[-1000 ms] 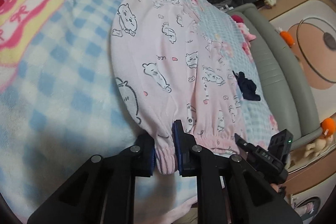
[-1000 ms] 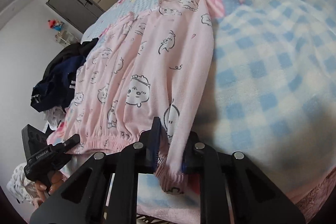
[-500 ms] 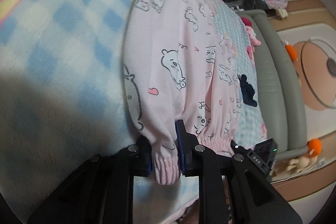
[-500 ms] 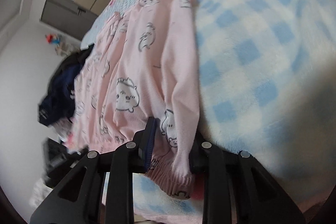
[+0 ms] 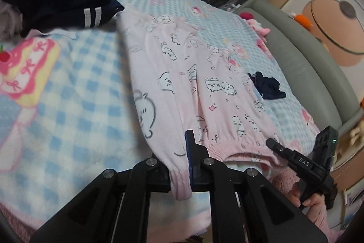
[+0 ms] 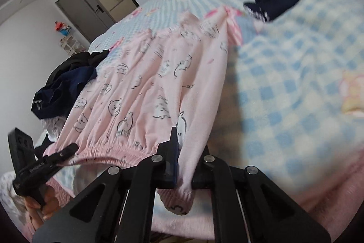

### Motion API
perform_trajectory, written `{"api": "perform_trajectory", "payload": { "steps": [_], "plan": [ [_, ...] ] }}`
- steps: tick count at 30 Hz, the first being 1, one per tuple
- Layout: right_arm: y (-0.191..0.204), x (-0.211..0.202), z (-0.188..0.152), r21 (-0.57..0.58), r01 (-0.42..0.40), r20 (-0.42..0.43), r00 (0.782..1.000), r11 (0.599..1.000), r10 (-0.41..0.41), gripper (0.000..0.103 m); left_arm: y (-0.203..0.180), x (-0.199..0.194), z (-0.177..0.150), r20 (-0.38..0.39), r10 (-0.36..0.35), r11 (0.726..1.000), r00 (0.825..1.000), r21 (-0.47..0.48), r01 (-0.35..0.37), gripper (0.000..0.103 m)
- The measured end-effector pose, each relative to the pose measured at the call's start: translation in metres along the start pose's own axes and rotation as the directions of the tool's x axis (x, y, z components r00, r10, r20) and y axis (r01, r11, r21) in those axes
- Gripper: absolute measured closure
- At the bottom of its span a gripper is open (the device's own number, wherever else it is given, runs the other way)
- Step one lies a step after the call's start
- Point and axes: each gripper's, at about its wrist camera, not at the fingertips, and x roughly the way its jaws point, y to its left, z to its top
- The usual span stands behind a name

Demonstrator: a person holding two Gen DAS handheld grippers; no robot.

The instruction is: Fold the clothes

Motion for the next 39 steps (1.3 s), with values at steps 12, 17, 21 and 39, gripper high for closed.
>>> {"api": "perform_trajectory", "payload": {
  "steps": [12,17,21,39],
  "plan": [
    [-0.013,-0.008,-0.018,0.017,0.066,-0.074,0.995,0.998,-0.065,0.098,0.006,0.019,-0.017,-0.142,0.025,0.999,0.990,-0.024,-0.029,0.093],
    [-0.012,0.001,-0.019,0.000,0.115,-0.115,0.987,0.993,-0.114,0.089,0.018,0.030,-0.020,-0.218,0.043,0.997,0.975,-0.055,-0.056,0.090],
    [-0.023,-0.006,-0.019,0.079,0.104,-0.100,0.990,0.991,-0.096,0.080,0.023,0.014,-0.018,-0.224,0.018,0.996,0.974,-0.079,-0.036,0.079],
    [0.065,0.037,0.072,-0.171,0.063,-0.076,0.994,0.983,-0.077,0.044,0.052,0.061,0.176,0.065,0.310,0.939,0.949,0.137,-0.316,0.072]
  ]
}}
